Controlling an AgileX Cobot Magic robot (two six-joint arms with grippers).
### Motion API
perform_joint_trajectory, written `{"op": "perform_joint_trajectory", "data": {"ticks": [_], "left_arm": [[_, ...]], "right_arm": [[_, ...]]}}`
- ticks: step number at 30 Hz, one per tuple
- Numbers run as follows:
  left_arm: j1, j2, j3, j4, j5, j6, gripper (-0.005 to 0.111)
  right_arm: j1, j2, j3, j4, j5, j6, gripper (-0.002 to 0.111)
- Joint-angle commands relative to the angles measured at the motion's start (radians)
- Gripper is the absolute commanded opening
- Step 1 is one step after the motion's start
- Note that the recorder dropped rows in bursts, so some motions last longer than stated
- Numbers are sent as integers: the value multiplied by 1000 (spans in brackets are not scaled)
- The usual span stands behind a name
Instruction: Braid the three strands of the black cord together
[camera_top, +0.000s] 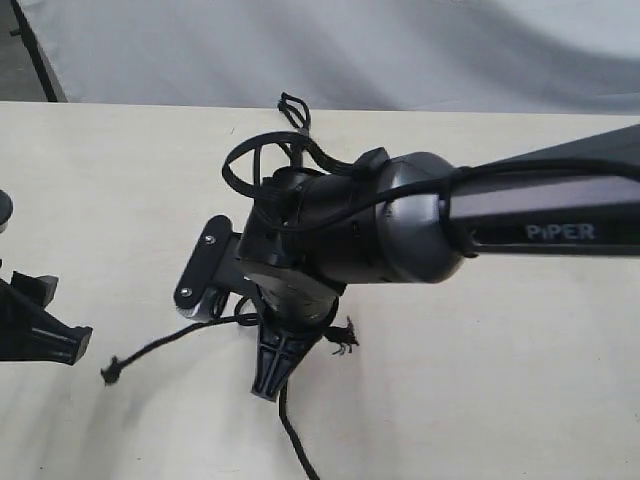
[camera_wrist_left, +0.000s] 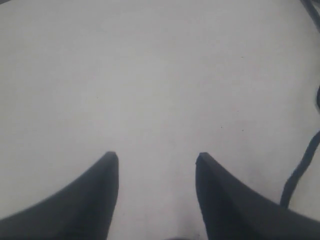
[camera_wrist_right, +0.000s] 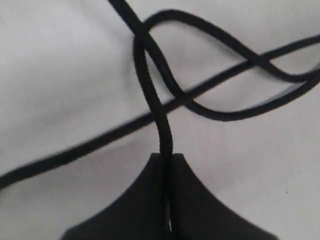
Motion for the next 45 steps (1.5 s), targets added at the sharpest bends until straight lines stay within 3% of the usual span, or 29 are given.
{"op": "perform_joint_trajectory", "data": {"ticks": [1,7,16,23,28,33,39,45], "left_arm": [[-5,-1,6,-7,4,-9,46],[-5,-1,6,-14,-14,-9,46],[-5,16,6,-209,-285,280,46],[-5,231,6,-222,-375,302,46],[-5,386,-2,-100,-387,154,46],[-5,458,-4,131,-412,-124,46],[-5,460,-4,146,-501,-136,46],[-5,427,-4,144,-441,-160,46]], "right_arm": [[-60,79,7,-21,-5,-3,-1],[-80,122,7,-2,23,-12,-1],[-80,120,7,72,21,-70,-1],[-80,120,7,72,4,-70,-1],[-80,120,7,74,2,-70,-1],[-80,120,7,83,4,-70,-1],[-80,122,7,83,4,-70,-1],[-80,122,7,83,4,-70,-1]]}}
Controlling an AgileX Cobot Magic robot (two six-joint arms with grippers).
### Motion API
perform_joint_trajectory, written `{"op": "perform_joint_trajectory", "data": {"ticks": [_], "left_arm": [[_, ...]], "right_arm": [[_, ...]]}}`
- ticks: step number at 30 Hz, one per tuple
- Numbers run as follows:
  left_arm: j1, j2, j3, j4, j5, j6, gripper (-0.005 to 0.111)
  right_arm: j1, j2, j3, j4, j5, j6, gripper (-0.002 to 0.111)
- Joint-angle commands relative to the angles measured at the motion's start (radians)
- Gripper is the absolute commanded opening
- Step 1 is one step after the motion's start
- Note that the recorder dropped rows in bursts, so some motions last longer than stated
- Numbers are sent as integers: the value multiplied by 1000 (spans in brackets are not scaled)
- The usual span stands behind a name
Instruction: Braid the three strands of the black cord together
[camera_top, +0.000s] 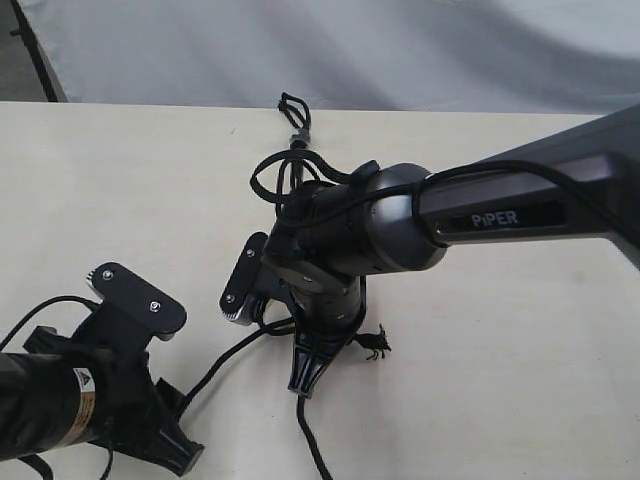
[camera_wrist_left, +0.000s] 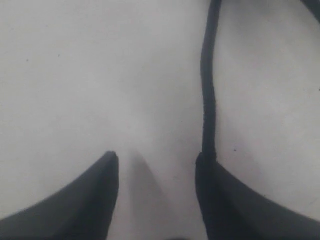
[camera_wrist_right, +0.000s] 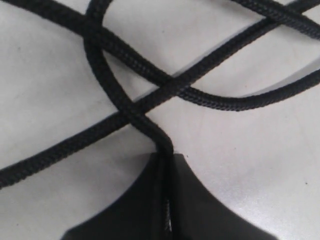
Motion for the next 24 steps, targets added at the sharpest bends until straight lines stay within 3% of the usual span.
{"op": "perform_joint_trajectory", "data": {"ticks": [1,4,9,15,19,24], "left_arm": [[-3,-43,-2,-1,80,-27,46],[-3,-93,-2,-3,78,-25,46],[-3,-139,4,3,-148,67,46],[-3,-46,8,3,21,-19,46],[-3,23,6,56,-146,-19,46],[-3,25,6,56,-91,-33,46]], "right_arm": [[-5,18,9,56,-11,-8,-1],[-5,18,9,52,-17,-8,-1],[-5,18,9,52,-17,-14,-1],[-5,18,9,52,-17,-14,-1],[-5,18,9,52,-17,-14,-1],[-5,18,9,63,-17,-16,-1]]}}
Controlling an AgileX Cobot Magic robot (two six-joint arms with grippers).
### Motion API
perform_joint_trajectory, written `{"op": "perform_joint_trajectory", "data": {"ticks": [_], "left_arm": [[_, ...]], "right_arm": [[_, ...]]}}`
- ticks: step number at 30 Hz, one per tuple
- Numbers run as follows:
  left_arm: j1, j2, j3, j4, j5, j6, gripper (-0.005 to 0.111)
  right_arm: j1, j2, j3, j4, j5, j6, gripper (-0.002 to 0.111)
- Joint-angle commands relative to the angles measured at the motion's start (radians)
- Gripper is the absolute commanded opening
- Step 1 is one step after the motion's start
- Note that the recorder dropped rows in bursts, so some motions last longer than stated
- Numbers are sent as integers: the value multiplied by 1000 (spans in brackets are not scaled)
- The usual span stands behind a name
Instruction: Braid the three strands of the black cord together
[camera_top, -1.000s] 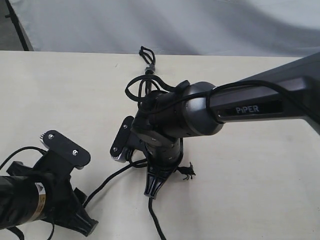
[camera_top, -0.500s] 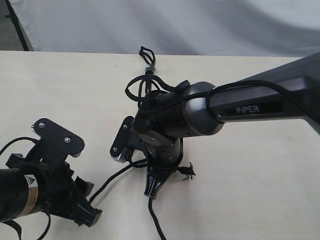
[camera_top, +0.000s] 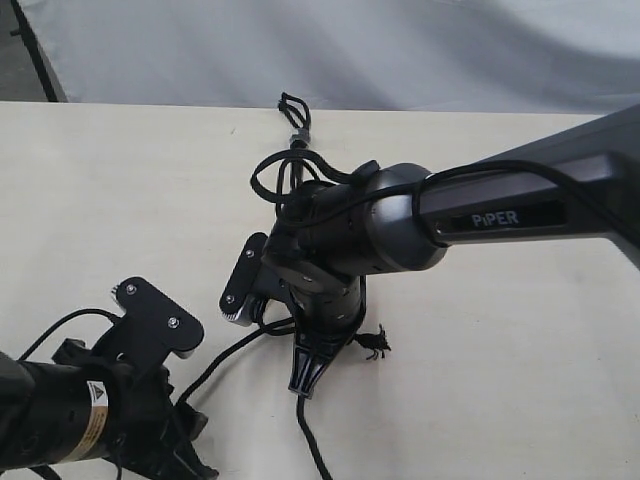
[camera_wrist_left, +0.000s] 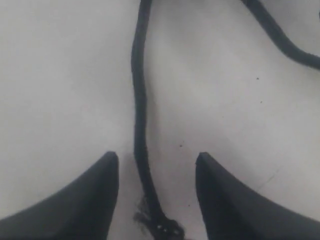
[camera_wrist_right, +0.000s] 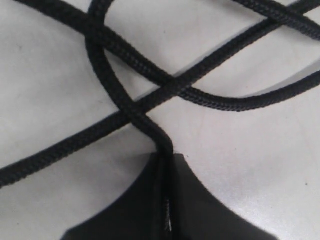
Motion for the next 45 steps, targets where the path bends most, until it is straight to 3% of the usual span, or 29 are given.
{"op": "perform_joint_trajectory", "data": {"ticks": [1,3,5,6,7,11,19,29,32,45], "left_arm": [[-3,3,4,14,36,-18,46],[-3,3,4,23,36,-18,39],[-3,15,4,23,33,-23,18],[-3,29,6,25,27,-32,2],[-3,36,6,25,25,-34,1],[-3,47,7,25,14,-75,0],[-3,-83,146,25,-79,-103,0],[-3,-171,166,25,-155,-76,0],[-3,-171,166,25,-155,-76,0],[-3,-171,166,33,-201,-70,0]], "right_arm": [[-5,18,9,63,-15,-9,-1],[-5,18,9,66,-15,-9,-1],[-5,18,9,66,-15,-9,-1],[-5,18,9,66,-19,-9,-1],[-5,18,9,66,-21,-9,-1],[-5,14,9,85,16,-9,-1],[-5,-39,99,191,-38,-38,-1],[-3,-109,203,237,-49,-45,-1],[-3,-107,236,343,-75,-184,-1],[-5,-109,236,323,-73,-214,-1]]}}
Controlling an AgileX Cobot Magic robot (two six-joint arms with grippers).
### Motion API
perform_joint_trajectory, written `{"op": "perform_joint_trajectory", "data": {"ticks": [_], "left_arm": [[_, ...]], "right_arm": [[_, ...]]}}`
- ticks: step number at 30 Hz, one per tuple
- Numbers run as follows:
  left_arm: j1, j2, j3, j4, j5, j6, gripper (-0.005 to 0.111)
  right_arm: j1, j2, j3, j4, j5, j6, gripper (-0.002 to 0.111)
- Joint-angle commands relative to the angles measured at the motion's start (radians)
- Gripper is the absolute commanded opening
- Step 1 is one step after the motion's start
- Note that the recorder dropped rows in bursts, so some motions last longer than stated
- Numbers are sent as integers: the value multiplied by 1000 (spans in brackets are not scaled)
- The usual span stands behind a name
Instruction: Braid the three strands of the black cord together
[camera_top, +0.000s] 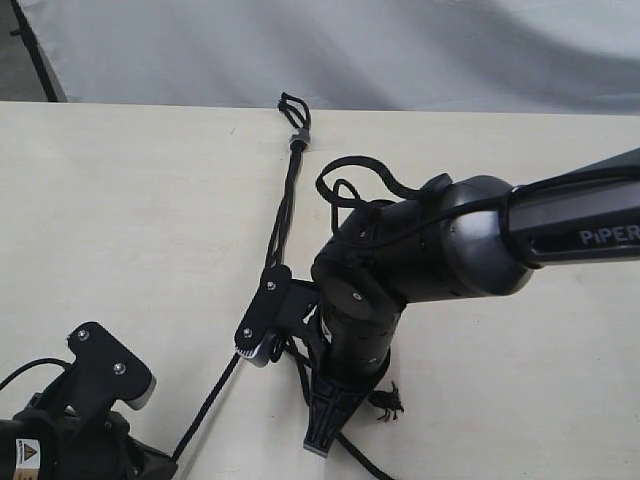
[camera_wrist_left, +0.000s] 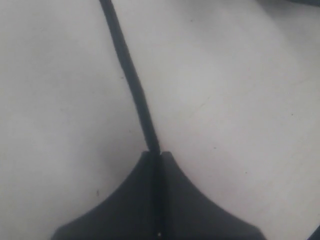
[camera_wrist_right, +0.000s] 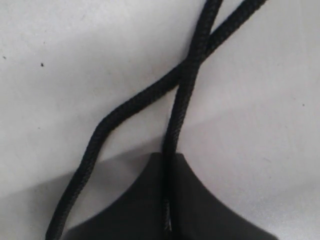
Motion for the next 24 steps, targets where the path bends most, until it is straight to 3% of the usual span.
{"op": "perform_joint_trajectory", "data": {"ticks": [1,11,19,22,24], "left_arm": [[-3,-8,6,4,-8,3,0],[-3,-8,6,4,23,-3,4],[-3,-8,-4,4,36,-3,65],[-3,-18,-10,4,41,-1,80],[-3,-35,-14,4,41,-1,84]], "right_arm": [[0,27,27,35,27,-11,-1],[0,27,27,35,45,-11,-1],[0,27,27,35,56,3,2],[0,25,27,35,60,17,19],[0,15,27,35,58,18,39]]}}
